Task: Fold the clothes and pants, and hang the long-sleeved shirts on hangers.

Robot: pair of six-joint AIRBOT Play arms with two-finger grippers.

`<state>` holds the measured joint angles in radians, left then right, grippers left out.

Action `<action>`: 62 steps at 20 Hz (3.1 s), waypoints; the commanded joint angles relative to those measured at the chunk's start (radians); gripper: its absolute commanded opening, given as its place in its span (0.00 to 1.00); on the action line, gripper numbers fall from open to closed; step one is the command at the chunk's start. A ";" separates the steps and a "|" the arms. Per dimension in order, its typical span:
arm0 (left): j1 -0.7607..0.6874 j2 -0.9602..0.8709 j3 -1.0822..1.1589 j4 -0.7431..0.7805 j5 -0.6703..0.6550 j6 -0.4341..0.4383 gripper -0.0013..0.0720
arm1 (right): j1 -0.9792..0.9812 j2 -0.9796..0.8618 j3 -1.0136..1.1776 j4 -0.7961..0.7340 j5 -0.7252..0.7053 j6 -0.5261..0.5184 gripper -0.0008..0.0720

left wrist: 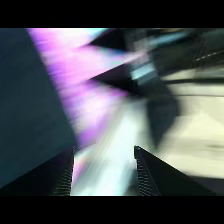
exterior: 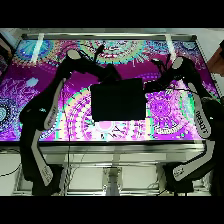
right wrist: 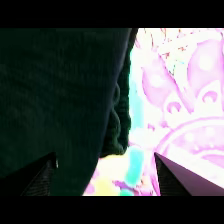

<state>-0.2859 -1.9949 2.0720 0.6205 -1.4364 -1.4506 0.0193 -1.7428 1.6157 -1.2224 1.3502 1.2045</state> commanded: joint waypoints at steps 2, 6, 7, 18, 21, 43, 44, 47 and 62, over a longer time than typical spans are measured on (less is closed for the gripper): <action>0.059 0.198 -0.084 0.775 -0.148 -0.116 0.56 | 0.011 -0.094 0.001 0.069 -0.078 -0.021 0.95; 0.079 0.333 -0.236 0.966 -0.170 -0.120 0.60 | 0.035 -0.158 0.001 0.093 -0.073 -0.023 0.94; 0.082 0.356 -0.272 0.988 -0.163 -0.122 0.61 | 0.047 -0.164 0.001 0.113 -0.060 -0.040 0.94; 0.084 0.513 -0.734 1.011 -0.014 -0.193 0.61 | 0.013 -0.114 0.001 0.013 0.008 0.048 0.06; 0.098 0.641 -0.892 1.037 0.109 -0.196 0.61 | -0.219 -0.035 0.001 -0.072 0.015 0.110 0.05; 0.125 0.748 -1.028 1.025 0.195 -0.248 0.61 | -0.914 0.328 -0.213 0.085 -0.008 0.137 0.44; 0.125 0.748 -1.028 1.025 0.195 -0.248 0.61 | -0.834 0.347 -0.244 0.092 -0.007 0.112 0.24; 0.125 0.748 -1.028 1.025 0.195 -0.248 0.61 | -0.566 0.377 -0.334 0.093 -0.005 0.084 0.06; 0.125 0.748 -1.028 1.025 0.195 -0.248 0.61 | 0.338 0.365 -0.426 -0.283 0.083 0.402 0.06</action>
<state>-0.1616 -1.2461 1.0439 1.6455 -1.2415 -1.6989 0.2825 -1.3735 1.1942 -1.4586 1.4025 1.5436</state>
